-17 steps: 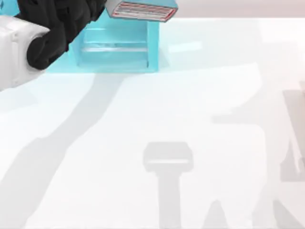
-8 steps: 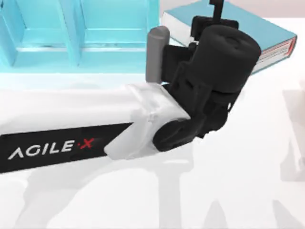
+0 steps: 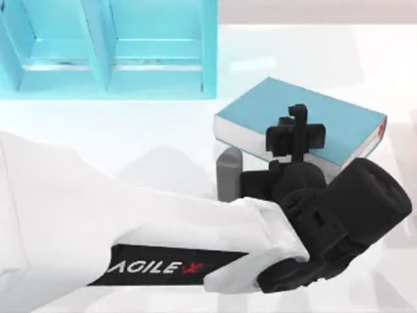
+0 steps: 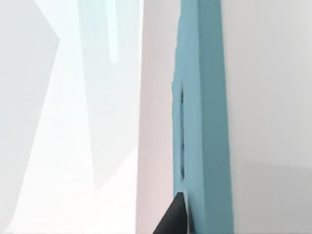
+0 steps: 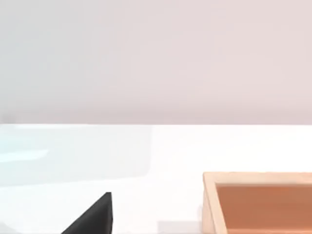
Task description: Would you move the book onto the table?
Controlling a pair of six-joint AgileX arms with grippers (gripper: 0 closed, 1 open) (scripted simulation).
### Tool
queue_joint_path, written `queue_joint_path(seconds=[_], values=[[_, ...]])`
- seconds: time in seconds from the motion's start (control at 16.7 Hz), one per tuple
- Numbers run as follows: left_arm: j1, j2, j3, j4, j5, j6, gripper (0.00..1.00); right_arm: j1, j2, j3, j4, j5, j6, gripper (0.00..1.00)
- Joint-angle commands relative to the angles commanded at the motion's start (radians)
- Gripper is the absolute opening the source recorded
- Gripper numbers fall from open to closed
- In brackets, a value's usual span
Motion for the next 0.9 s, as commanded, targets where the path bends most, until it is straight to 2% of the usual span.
queue_joint_path(seconds=[0.3, 0.9], values=[[-0.012, 0.068, -0.038, -0.044, -0.090, -0.101, 0.00, 0.000, 0.000, 0.000, 0.000, 0.000, 0.000, 1.00], [-0.022, 0.069, -0.042, -0.074, -0.104, -0.131, 0.00, 0.000, 0.000, 0.000, 0.000, 0.000, 0.000, 1.00]])
